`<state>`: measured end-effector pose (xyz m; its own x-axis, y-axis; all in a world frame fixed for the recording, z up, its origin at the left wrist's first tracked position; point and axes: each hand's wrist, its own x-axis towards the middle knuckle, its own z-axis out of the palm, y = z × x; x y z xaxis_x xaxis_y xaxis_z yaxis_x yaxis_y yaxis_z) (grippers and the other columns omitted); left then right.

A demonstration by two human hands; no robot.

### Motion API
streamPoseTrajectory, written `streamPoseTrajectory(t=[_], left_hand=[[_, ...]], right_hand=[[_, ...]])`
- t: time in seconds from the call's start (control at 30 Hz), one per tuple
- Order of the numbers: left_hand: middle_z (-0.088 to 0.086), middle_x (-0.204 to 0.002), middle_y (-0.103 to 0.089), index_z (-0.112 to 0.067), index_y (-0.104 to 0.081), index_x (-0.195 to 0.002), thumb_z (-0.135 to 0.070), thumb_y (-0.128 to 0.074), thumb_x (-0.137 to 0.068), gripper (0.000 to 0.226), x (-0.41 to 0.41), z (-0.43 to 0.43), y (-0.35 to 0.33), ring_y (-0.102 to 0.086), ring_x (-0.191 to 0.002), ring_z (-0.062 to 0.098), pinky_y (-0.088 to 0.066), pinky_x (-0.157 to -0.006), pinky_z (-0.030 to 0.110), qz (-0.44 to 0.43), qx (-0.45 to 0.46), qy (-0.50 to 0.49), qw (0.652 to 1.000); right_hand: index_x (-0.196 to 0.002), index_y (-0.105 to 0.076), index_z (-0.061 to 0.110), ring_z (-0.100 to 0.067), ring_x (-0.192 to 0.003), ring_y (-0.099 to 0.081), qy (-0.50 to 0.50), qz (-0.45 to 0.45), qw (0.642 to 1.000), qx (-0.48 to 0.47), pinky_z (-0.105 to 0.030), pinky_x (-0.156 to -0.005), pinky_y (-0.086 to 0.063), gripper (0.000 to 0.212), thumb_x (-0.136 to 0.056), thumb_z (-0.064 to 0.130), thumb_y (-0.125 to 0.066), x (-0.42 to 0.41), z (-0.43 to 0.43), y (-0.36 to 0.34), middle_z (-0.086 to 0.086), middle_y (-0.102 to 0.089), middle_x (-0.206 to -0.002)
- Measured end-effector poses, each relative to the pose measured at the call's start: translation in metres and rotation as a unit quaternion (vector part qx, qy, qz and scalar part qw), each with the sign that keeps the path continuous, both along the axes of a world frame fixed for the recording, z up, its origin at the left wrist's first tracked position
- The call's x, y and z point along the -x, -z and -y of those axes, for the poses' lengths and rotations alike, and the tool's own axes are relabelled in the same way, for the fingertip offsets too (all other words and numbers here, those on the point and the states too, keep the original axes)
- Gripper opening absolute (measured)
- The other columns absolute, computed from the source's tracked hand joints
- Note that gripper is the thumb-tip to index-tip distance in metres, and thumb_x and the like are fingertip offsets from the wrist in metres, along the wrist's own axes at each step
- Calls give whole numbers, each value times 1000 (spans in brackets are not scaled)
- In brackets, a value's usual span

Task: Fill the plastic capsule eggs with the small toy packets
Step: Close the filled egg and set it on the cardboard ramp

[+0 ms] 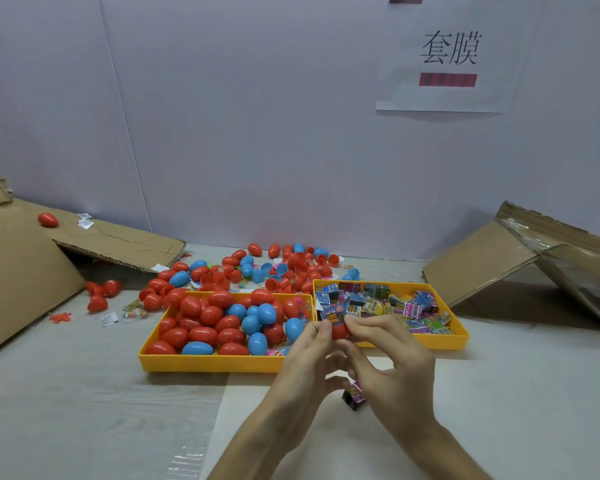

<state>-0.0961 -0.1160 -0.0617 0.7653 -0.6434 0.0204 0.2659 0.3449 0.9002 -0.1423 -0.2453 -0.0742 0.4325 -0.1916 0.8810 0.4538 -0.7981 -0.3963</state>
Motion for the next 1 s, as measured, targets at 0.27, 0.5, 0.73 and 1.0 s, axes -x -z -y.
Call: streamPoseTrajectory(t=[0.27, 0.5, 0.73, 1.0], left_hand=[[6, -91, -69, -15, -75, -111, -56, -44, -95, 53, 2, -1, -2, -60, -73, 13, -49, -64, 28, -17, 2, 19, 1000], [3, -86, -64, -11, -67, -121, -59, -53, -87, 60, 4, 1, -3, -61, -79, 15, -50, -64, 28, -10, -18, 2, 1000], [4, -84, -61, -6, -63, -124, -56, -53, -88, 63, 6, 0, -4, -61, -78, 15, -50, -64, 29, -9, -14, 3, 1000], [13, -96, -62, -3, -62, -117, -49, -49, -93, 53, 8, 0, -7, -60, -86, 23, -49, -70, 34, 17, -14, 9, 1000]], right_hand=[[-113, -74, 13, 3, -104, -64, -20, -23, 999, -30, -10, -90, -48, 37, -76, 13, -79, 0, -6, -4, 11, -68, -108], [-106, -77, 5, 0, -100, -65, -13, -18, 1000, -5, -12, -87, -51, 30, -76, 9, -78, -2, -2, 0, 4, -71, -100], [-101, -78, 3, -4, -94, -68, -9, -5, 1000, 0, -16, -85, -54, 26, -75, 8, -78, 0, -1, 0, 1, -73, -96], [-98, -79, 3, -4, -92, -68, -2, 6, 1000, -6, -16, -83, -54, 23, -75, 7, -77, 0, 0, -1, 1, -74, -95]])
